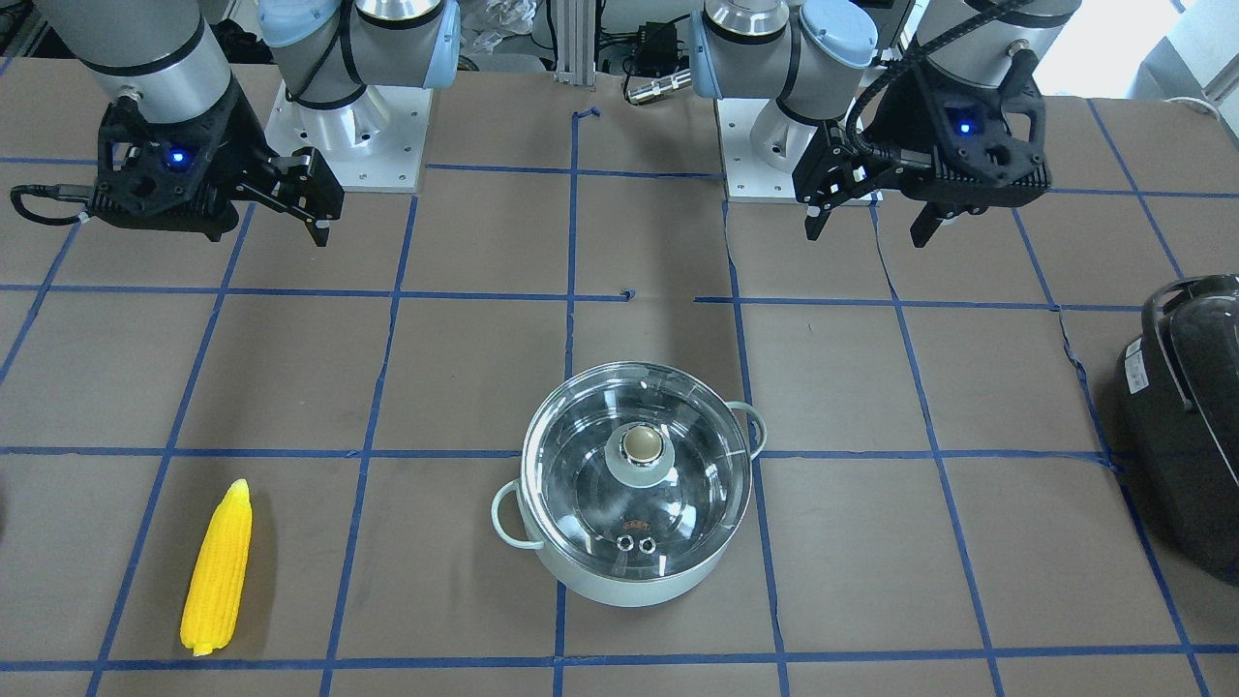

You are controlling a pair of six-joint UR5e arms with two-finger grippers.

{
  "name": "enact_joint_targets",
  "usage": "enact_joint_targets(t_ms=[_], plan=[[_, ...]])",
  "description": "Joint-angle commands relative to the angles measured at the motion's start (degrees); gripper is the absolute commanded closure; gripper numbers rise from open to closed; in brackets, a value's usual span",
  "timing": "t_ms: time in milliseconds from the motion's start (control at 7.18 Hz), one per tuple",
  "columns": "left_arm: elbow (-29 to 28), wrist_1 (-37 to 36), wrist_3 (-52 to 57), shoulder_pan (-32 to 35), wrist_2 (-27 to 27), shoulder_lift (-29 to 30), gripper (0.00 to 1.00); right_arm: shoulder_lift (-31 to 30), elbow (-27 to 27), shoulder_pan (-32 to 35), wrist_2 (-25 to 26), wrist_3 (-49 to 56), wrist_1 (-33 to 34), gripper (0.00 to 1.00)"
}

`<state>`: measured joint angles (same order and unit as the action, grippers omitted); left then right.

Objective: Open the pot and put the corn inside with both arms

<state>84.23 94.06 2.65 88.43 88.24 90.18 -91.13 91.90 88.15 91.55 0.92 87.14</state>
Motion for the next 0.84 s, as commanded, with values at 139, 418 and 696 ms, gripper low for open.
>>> enact_joint_targets(t_ms=[139,418,696], plan=[[-0.04,-0.1,-0.01,0.08,0.26,0.09,0.0,-0.01,-0.06,0.0,0.03,-0.04,-0.04,0.0],[-0.12,-0.1,0.17,0.08,0.53,0.09,0.0,-0.01,-0.06,0.0,-0.06,-0.04,-0.04,0.0],[-0.56,-1.67,0.17,0.08,0.09,0.87,0.0,-0.01,-0.06,0.0,0.03,-0.04,-0.04,0.0]])
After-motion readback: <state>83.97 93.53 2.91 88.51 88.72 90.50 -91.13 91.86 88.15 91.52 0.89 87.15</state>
